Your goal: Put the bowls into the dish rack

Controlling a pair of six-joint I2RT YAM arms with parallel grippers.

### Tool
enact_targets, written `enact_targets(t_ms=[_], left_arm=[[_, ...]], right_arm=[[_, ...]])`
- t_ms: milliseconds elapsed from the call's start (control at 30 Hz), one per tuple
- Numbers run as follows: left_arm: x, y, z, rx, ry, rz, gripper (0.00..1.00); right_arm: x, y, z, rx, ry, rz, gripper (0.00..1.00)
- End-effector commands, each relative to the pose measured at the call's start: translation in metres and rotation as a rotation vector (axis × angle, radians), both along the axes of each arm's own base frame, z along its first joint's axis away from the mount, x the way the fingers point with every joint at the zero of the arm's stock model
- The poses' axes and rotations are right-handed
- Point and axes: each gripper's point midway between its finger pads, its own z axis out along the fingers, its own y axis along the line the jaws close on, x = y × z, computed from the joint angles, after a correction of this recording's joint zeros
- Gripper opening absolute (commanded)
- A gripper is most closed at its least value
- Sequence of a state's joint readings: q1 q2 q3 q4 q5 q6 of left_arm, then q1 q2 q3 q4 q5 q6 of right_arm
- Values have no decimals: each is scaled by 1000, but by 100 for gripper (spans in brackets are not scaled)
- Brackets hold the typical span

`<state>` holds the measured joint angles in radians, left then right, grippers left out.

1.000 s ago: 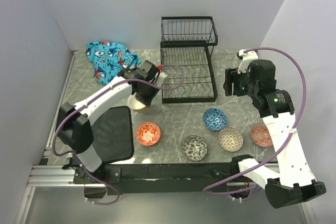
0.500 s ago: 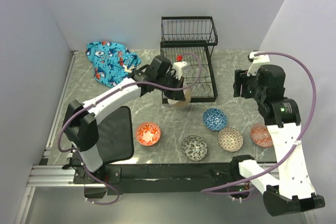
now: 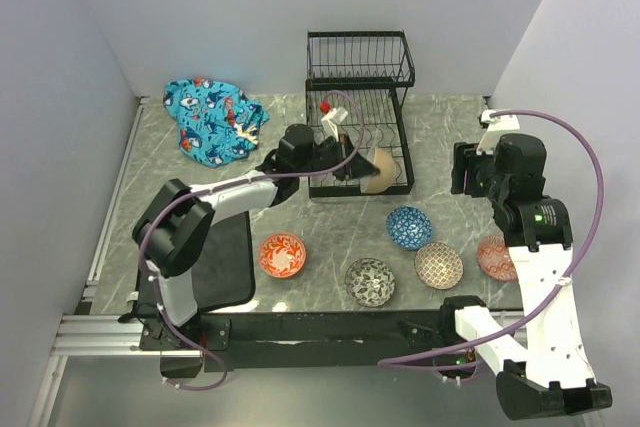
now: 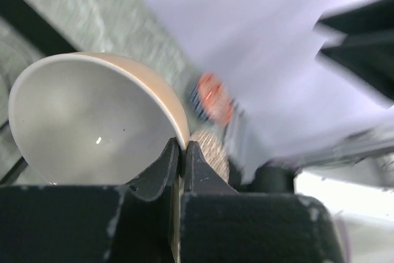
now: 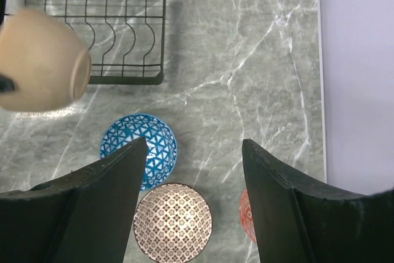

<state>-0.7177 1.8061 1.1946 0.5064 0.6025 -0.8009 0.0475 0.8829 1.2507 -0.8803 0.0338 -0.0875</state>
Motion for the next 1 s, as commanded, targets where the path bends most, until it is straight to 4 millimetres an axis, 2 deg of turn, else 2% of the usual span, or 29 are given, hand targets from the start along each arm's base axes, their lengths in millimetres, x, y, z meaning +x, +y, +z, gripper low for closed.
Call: enact_targets(t_ms=[0, 133, 200, 233, 267, 333, 367, 433, 467, 533, 600, 633, 667, 733, 767, 833, 867, 933, 967], left_arm=[[30, -6, 80, -288, -26, 58, 1], [46, -15, 69, -302, 4, 88, 1], [53, -20, 68, -318, -8, 90, 1], [56, -21, 72, -329, -25, 88, 1], [60, -24, 64, -323, -20, 93, 1], [69, -26, 66, -335, -29, 100, 1], [74, -28, 57, -328, -25, 101, 1], [82, -29, 61, -344, -40, 101, 1], [87, -31, 52, -337, -31, 108, 1], [97, -30, 53, -347, -43, 117, 1], [105, -31, 40, -336, -36, 119, 1], [108, -32, 43, -342, -46, 114, 2], [112, -33, 34, -336, -42, 114, 2], [117, -34, 34, -342, -63, 109, 4], [120, -35, 25, -336, -65, 109, 5], [122, -38, 27, -342, -91, 94, 6], [124, -40, 18, -335, -86, 89, 7], [125, -43, 20, -345, -111, 77, 7], [127, -45, 14, -341, -111, 76, 7]], right_arm=[[-2, -5, 3, 5, -29, -16, 71], [-2, -5, 0, 23, -18, -20, 71], [-1, -5, -1, 27, -15, -23, 70], [0, -12, -1, 27, -13, -54, 71], [2, -13, 0, 28, -16, -57, 71], [5, -12, 0, 43, -13, -52, 70], [6, -13, 0, 44, -11, -52, 71], [8, -14, 0, 43, -5, -54, 70], [8, -14, 0, 43, -2, -58, 70], [10, -14, -2, 43, 7, -56, 70], [12, -16, -2, 44, 10, -59, 70], [13, -16, -4, 45, 16, -61, 70], [14, -16, -3, 46, 16, -61, 70], [17, -17, -3, 46, 22, -63, 70], [17, -18, -3, 46, 22, -64, 70], [18, -18, -3, 44, 31, -64, 70], [19, -18, -3, 43, 30, -64, 70], [20, -19, -4, 42, 34, -63, 70], [21, -18, -6, 42, 38, -60, 70]])
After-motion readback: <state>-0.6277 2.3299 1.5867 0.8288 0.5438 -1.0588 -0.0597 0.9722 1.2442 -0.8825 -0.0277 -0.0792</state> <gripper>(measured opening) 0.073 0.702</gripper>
